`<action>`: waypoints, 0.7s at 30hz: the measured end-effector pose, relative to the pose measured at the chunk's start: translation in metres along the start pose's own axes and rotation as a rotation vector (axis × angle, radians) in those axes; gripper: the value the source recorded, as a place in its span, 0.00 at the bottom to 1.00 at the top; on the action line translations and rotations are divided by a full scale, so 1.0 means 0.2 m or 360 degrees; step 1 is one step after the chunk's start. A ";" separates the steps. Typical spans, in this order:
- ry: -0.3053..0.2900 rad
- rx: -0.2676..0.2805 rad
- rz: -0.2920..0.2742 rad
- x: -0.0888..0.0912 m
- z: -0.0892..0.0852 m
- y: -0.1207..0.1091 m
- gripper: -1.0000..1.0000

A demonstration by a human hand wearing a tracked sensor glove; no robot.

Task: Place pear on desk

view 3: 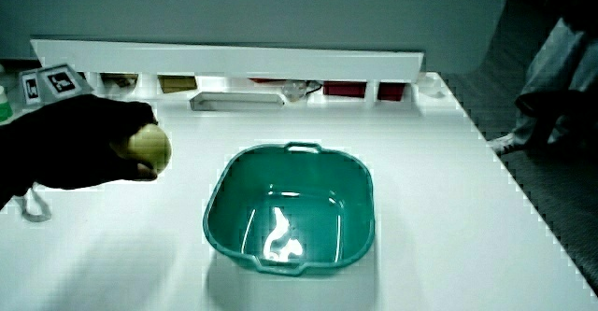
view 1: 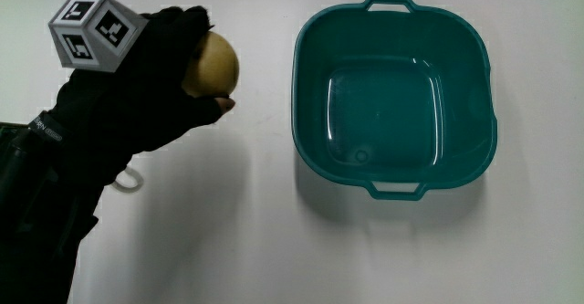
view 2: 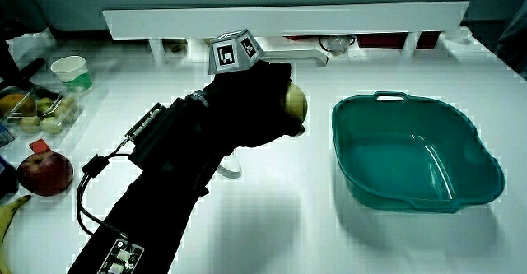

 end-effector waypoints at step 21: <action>-0.0072 -0.0232 0.0290 -0.31 -0.33 0.15 0.50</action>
